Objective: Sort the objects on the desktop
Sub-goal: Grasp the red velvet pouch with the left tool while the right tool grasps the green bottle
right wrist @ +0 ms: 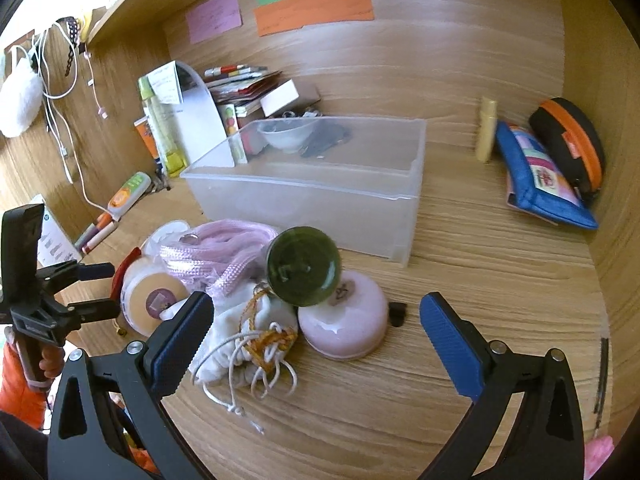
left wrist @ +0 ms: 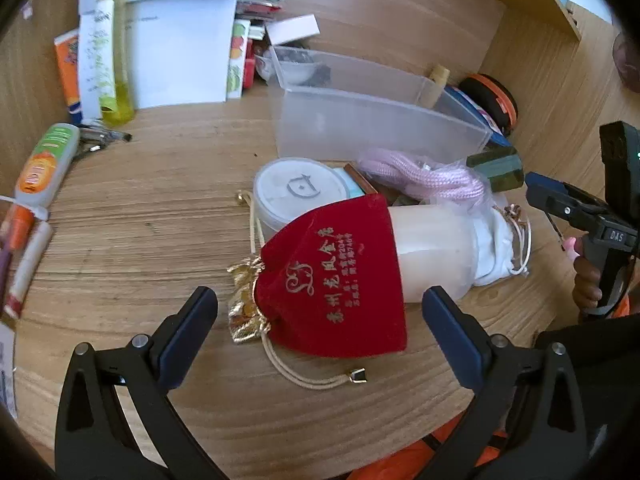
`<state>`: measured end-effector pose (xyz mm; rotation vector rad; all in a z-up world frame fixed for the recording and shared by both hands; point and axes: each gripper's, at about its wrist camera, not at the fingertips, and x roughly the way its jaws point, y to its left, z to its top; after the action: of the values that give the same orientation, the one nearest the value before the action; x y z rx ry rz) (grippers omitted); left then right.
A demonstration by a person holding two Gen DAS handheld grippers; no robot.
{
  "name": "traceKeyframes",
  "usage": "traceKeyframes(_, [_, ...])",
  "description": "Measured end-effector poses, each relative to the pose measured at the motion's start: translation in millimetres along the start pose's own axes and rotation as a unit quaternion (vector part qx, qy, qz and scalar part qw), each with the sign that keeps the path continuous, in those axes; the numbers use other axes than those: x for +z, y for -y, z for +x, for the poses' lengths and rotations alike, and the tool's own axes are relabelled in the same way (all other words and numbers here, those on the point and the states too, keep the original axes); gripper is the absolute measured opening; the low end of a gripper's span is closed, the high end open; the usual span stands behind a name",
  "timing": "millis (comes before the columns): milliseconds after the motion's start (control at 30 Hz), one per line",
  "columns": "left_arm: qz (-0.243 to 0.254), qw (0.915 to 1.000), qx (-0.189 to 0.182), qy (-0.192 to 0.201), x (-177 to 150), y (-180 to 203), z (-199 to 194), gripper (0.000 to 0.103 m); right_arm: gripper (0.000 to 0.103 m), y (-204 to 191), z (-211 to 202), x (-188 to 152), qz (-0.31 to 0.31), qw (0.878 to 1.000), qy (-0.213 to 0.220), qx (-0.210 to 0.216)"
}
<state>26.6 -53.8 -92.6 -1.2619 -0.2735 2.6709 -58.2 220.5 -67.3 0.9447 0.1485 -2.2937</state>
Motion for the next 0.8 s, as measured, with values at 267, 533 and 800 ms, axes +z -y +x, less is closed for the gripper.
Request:
traceKeyframes(267, [0.012,0.9997,-0.021,-0.002,3,-1,6,0.103,0.098,-6,22,11,-0.013,1.000,-0.013,0.004])
traceKeyframes(533, [0.013,0.9995,-0.026,0.008,2,-2,6,0.102,0.073,-5,42,16,0.007,0.999,-0.036,0.028])
traceKeyframes(800, [0.014,0.9986,-0.046,0.023,-4,0,0,0.082,0.054,-3,41,17,0.018,0.999,-0.031,0.024])
